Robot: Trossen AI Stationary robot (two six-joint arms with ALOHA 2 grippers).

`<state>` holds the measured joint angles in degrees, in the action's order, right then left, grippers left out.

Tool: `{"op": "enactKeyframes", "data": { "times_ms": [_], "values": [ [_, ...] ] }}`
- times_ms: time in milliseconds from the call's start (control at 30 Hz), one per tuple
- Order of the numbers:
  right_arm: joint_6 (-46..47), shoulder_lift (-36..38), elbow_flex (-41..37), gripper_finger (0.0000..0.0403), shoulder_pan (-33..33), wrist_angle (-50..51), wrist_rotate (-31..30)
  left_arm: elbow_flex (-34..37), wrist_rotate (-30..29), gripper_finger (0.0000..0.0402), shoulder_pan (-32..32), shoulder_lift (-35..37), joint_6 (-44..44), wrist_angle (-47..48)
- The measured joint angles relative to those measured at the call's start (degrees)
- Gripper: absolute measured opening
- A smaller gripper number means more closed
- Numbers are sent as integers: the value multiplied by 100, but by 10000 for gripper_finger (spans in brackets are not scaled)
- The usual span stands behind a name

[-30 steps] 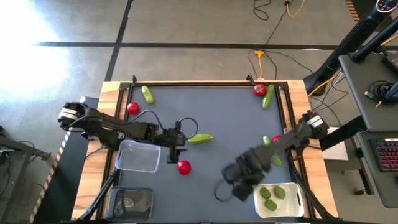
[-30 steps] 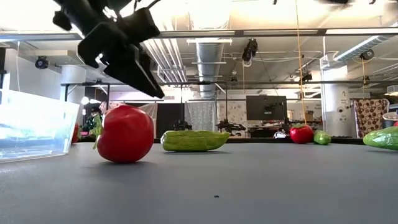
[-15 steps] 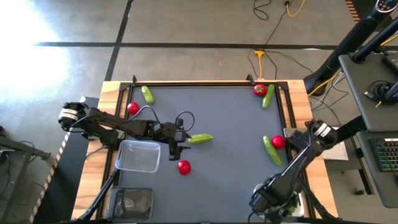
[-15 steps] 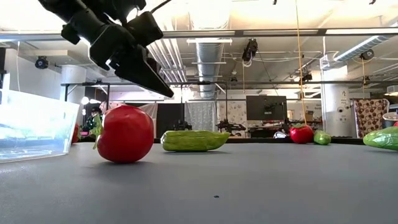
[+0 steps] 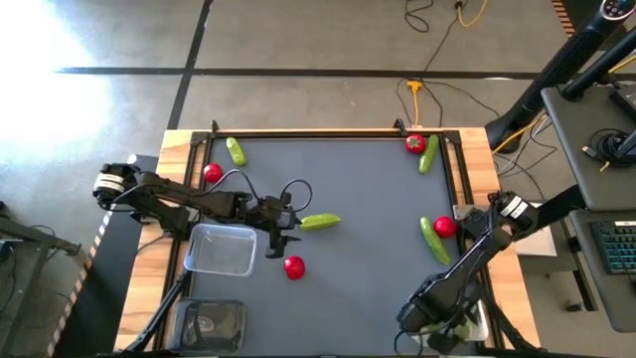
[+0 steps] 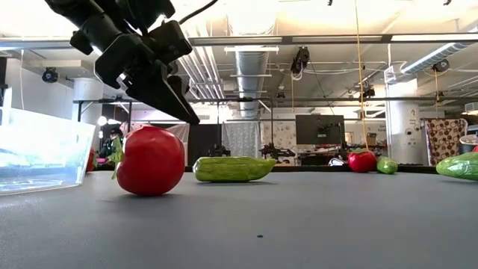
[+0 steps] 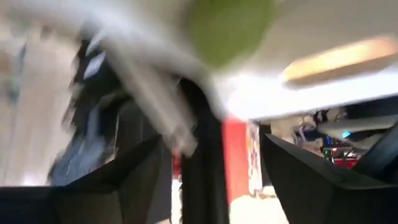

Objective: Sort produce into baskets
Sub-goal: Move the bottom right cucumber to the middle of the table

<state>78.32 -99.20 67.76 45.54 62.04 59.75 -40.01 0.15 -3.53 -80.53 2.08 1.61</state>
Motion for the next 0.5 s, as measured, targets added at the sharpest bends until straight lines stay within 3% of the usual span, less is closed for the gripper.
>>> {"op": "enactKeyframes", "data": {
  "times_ms": [67,167,267,400,500],
  "values": [
    [62,73,301,282,-106,247,149,0,4,212,0,2,-2,4],
    [371,283,843,280,-346,486,-414,-34,18,212,0,2,4,8],
    [721,515,1283,264,-643,978,-1855,-42,17,212,0,-13,24,-145],
    [948,778,1664,239,-1005,1643,-4399,-46,15,212,0,-84,38,-411],
    [968,885,1689,224,-1353,2020,-5492,-46,15,212,0,-136,56,-538]
  ]
}}
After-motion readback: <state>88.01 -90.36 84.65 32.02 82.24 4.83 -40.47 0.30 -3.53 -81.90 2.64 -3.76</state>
